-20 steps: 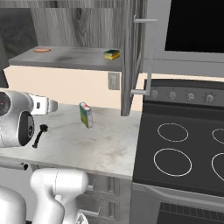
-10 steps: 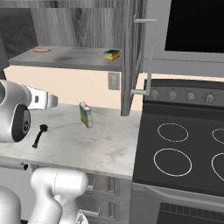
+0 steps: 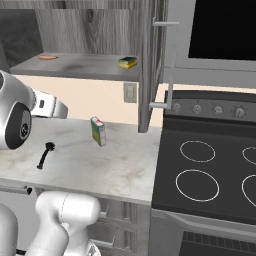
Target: Pick the dish brush and sponge from the cabinet and place them on the counter.
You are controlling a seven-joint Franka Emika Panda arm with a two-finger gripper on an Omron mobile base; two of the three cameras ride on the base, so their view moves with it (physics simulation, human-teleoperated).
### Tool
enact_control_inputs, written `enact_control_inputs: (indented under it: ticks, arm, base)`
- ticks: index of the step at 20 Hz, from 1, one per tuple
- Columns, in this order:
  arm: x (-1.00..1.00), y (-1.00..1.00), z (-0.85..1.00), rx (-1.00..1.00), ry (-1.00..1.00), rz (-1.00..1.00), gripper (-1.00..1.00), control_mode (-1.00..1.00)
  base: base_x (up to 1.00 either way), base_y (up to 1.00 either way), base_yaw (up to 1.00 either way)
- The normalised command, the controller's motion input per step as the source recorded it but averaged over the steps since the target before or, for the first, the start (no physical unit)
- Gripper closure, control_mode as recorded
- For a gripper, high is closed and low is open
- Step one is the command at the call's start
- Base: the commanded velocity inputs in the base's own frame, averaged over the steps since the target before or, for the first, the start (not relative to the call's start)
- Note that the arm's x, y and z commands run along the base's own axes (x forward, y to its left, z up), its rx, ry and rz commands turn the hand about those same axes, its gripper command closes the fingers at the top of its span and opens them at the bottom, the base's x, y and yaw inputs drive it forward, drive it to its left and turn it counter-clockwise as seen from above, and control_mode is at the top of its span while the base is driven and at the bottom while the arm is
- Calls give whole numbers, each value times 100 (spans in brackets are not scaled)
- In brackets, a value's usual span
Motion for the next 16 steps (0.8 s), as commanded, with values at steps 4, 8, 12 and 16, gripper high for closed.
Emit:
enact_control_inputs:
  ticks: [4,8,12,16]
  arm:
    - [-1,-16,22,-1,3,0,-100,-100]
    - [0,-16,18,-8,-4,0,-100,-100]
    - [0,-18,20,-10,-5,-1,-100,-100]
    - [0,-19,13,-9,-7,-1,-100,-100]
  base:
    - [0,0,0]
    - [0,0,0]
    - [0,0,0]
    - [0,0,0]
